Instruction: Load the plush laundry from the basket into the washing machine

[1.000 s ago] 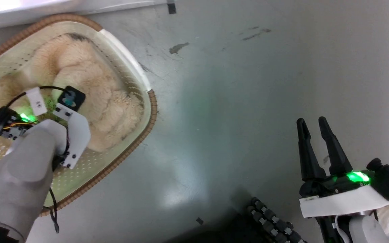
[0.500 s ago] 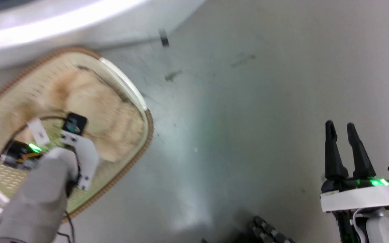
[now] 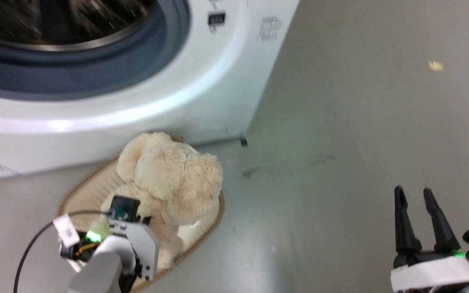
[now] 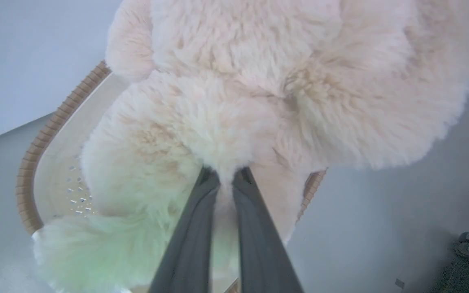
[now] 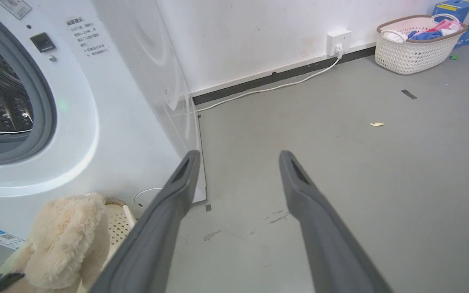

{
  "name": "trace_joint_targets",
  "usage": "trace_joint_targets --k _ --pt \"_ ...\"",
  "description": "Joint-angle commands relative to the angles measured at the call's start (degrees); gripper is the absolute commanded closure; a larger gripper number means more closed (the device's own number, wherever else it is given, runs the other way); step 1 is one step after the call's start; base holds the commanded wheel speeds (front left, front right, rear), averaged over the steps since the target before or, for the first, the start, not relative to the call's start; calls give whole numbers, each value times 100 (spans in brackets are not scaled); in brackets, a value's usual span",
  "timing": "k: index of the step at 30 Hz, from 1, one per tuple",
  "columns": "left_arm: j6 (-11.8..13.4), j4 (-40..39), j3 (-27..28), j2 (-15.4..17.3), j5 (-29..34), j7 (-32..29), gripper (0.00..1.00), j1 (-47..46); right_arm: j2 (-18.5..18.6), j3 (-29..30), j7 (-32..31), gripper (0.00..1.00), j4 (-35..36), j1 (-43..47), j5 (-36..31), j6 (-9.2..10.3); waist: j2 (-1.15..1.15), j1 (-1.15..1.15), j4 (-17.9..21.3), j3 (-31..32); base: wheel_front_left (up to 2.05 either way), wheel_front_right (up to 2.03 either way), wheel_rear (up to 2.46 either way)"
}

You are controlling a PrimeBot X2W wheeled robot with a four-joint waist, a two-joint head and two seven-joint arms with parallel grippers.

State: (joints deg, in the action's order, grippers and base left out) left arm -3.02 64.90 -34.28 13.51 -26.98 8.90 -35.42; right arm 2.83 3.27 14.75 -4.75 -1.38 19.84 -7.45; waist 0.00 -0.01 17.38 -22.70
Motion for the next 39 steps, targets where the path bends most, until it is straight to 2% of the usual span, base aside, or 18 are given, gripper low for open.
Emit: trace_joint_targets --k 1,5,6,9,11,12,13,14,16,21,27,33,39 --pt "-30 -57 36 1 -38 212 100 173 5 9 25 0 -5 137 -85 -3 0 1 -380 817 0 0 0" --pt "33 -386 122 -19 -87 538 100 506 5 72 25 0 -12 371 -152 -3 0 1 -475 1227 0 0 0" --pt "150 -983 281 5 -93 601 100 825 5 59 25 0 -2 485 -205 -3 0 1 -513 1452 0 0 0" --pt "360 -2010 554 104 39 606 100 1274 5 52 25 0 21 576 -238 -3 0 1 -528 1602 0 0 0" --pt "472 -2654 696 144 168 607 100 1557 5 56 25 0 40 600 -244 -3 0 1 -532 1618 0 0 0" --pt "472 -2654 696 144 168 607 100 1557 5 56 25 0 40 600 -244 -3 0 1 -532 1618 0 0 0" --pt "552 -3237 870 162 250 608 100 1764 5 47 25 0 62 595 -250 -3 0 1 -526 1598 0 0 0" --pt "552 -3237 870 162 250 608 100 1764 5 47 25 0 62 595 -250 -3 0 1 -526 1598 0 0 0" --pt "644 -3990 1184 171 306 608 100 1915 5 16 25 0 112 561 -249 -3 0 1 -499 1485 0 0 0" --pt "771 -4754 1634 211 301 608 100 1827 5 -67 25 0 164 456 -211 -3 0 1 -386 1125 0 0 0" --pt "818 -5214 2007 593 369 423 100 994 5 -231 25 0 221 153 -43 -3 0 1 -116 317 0 0 0" --pt "784 -5288 2256 1290 551 -329 100 -384 5 -377 25 0 288 -180 316 -3 0 1 304 -556 0 0 0" --pt "549 -4784 2162 1860 863 -1242 100 -2055 5 -606 25 0 312 -412 666 -3 0 1 659 -1306 0 0 0"
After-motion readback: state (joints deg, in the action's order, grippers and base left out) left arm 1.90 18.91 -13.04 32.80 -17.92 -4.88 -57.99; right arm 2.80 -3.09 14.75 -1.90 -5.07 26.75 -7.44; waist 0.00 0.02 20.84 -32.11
